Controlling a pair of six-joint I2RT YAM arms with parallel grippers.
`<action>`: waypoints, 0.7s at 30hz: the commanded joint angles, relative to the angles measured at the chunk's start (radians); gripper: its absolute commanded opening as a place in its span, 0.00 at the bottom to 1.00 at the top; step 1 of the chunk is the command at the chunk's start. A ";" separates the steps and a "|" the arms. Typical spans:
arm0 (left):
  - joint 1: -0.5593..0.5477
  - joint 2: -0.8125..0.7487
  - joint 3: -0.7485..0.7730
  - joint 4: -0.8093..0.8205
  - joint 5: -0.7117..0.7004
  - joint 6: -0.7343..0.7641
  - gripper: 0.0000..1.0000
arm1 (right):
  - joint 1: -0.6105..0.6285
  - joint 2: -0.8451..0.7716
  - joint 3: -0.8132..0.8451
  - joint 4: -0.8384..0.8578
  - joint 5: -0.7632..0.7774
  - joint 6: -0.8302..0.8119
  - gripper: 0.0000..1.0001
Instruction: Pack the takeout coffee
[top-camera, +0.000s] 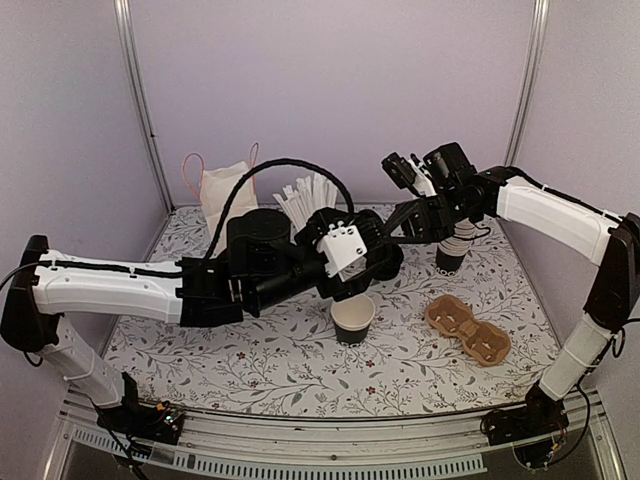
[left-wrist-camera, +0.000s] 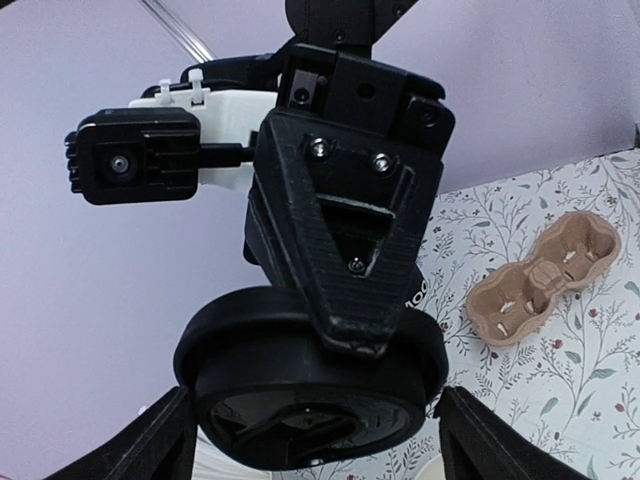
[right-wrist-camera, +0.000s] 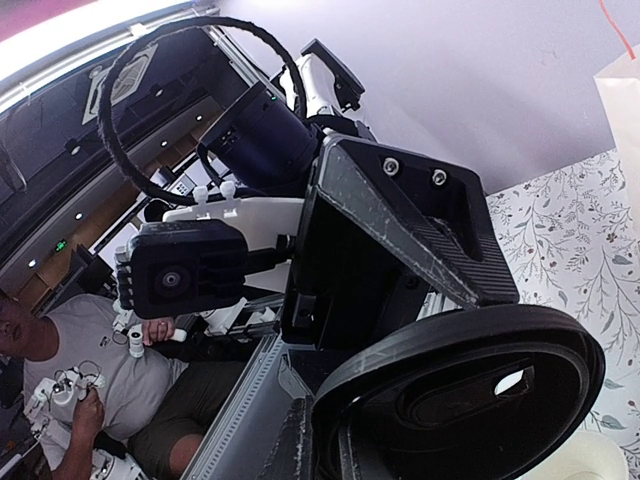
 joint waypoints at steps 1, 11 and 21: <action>0.009 -0.001 0.025 0.009 0.018 0.012 0.84 | 0.005 -0.037 0.004 0.046 -0.230 0.022 0.00; 0.012 0.040 0.032 0.057 -0.068 0.022 0.79 | 0.005 -0.051 -0.003 0.058 -0.246 0.035 0.00; 0.012 -0.035 0.041 -0.099 -0.072 -0.102 0.71 | -0.009 -0.046 0.002 0.042 -0.080 0.000 0.26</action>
